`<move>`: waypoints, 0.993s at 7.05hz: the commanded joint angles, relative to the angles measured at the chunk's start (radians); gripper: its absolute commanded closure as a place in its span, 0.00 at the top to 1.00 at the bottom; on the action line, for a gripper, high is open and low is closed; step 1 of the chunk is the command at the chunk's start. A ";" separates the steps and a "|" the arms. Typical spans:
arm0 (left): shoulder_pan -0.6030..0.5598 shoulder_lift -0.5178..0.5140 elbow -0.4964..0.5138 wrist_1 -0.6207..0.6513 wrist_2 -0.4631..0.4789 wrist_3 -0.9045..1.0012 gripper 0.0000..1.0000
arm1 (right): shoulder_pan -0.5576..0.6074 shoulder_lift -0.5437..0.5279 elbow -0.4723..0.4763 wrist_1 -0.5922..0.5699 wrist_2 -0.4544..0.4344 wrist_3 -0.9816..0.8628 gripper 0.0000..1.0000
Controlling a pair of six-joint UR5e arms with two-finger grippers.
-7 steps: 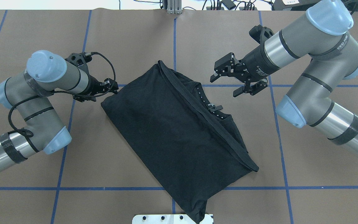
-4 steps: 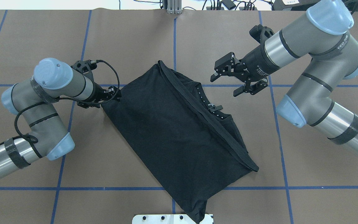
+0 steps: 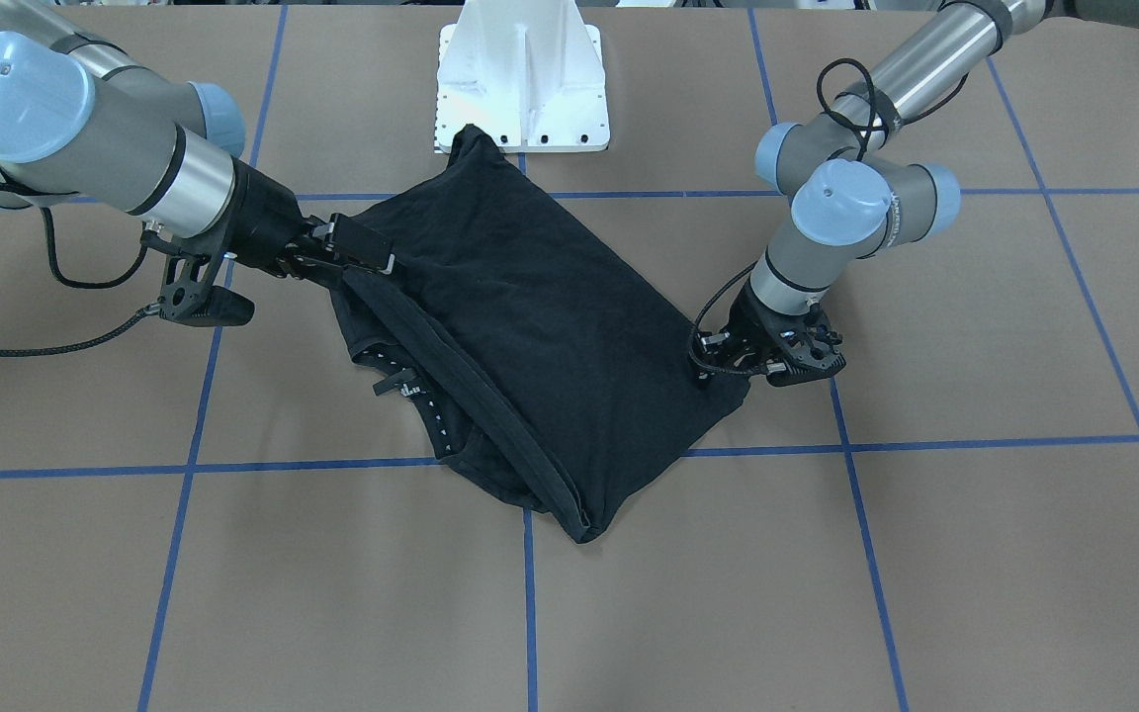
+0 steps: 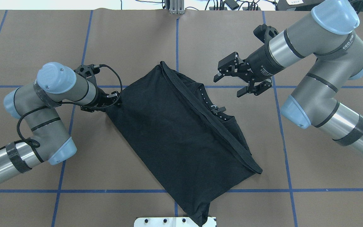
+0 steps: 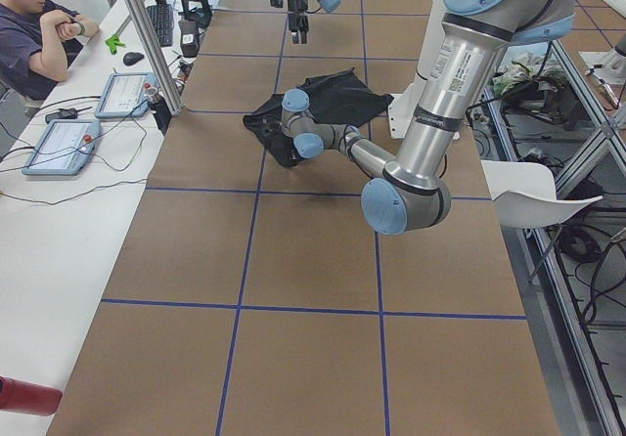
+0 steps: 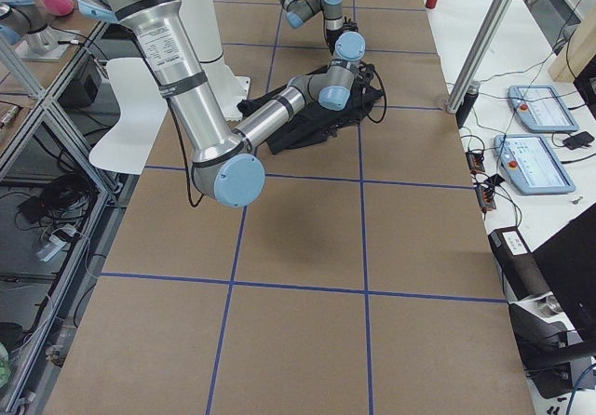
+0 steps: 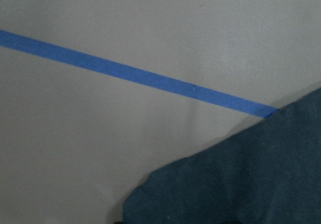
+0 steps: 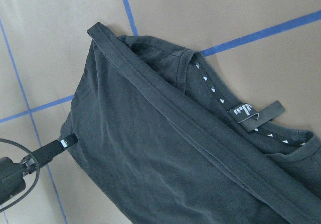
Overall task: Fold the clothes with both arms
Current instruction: 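Grasp the shirt corner with the left gripper and pull it farther from the robot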
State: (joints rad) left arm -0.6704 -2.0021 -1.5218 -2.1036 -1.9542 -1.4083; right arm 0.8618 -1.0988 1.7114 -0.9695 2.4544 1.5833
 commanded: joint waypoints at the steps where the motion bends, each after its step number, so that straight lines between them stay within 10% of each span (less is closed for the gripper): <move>1: -0.002 -0.003 -0.001 0.001 -0.003 0.000 0.34 | 0.000 0.000 -0.001 0.000 0.000 0.001 1.00; 3: -0.006 -0.009 -0.011 0.001 -0.005 -0.003 0.00 | -0.001 0.000 -0.004 0.000 0.000 0.001 1.00; 7: -0.061 -0.015 -0.003 0.001 -0.003 -0.040 0.00 | -0.007 -0.001 -0.006 0.000 0.000 0.009 1.00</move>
State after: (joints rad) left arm -0.7049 -2.0145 -1.5351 -2.1031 -1.9586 -1.4459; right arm 0.8551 -1.0982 1.7078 -0.9695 2.4544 1.5919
